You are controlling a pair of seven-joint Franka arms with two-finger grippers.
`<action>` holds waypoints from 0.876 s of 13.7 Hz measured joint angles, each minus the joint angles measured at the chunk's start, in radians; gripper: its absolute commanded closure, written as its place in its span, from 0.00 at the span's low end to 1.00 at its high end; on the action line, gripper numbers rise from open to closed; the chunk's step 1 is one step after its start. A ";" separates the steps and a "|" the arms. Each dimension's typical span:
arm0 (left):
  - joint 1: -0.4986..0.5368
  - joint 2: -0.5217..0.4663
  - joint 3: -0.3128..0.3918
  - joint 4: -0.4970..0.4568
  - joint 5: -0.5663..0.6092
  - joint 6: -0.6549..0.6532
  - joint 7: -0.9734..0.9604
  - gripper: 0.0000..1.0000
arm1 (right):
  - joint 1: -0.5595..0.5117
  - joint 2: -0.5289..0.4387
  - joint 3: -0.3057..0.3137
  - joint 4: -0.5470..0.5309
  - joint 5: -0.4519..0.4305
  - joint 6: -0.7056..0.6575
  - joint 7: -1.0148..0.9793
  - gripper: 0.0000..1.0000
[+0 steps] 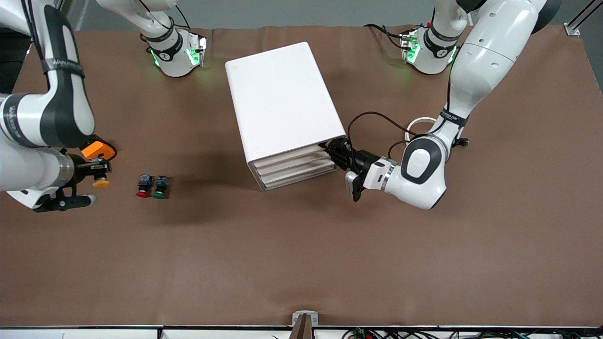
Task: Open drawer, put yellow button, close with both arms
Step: 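Pull the drawer out with the left gripper while the right gripper grasps the yellow button, then carry the yellow button with the right gripper over the open drawer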
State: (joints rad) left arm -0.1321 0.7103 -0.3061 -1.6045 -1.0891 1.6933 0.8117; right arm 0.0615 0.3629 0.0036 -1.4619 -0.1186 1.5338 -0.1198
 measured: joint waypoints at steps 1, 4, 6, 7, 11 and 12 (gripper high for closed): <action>0.001 0.003 0.000 0.002 0.000 0.005 0.002 1.00 | 0.046 0.000 0.002 0.031 0.000 -0.010 0.002 1.00; 0.004 0.012 0.003 0.028 -0.002 0.032 0.005 1.00 | 0.202 0.002 0.004 0.069 -0.001 -0.014 0.040 1.00; 0.012 0.030 0.017 0.076 -0.002 0.049 0.006 1.00 | 0.269 0.004 0.004 0.094 0.001 -0.007 0.074 1.00; 0.015 0.042 0.030 0.104 -0.002 0.050 0.006 1.00 | 0.289 0.005 0.004 0.105 0.002 0.013 0.076 1.00; 0.029 0.068 0.066 0.180 -0.005 0.083 0.006 1.00 | 0.367 0.010 0.004 0.129 0.004 0.181 0.076 1.00; 0.031 0.074 0.067 0.192 -0.008 0.102 0.006 1.00 | 0.384 0.013 0.004 0.133 0.004 0.234 0.075 1.00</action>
State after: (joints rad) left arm -0.1016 0.7838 -0.2395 -1.4123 -1.0968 1.7950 0.8178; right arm 0.4452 0.3760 0.0074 -1.3286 -0.1142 1.7676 -0.0446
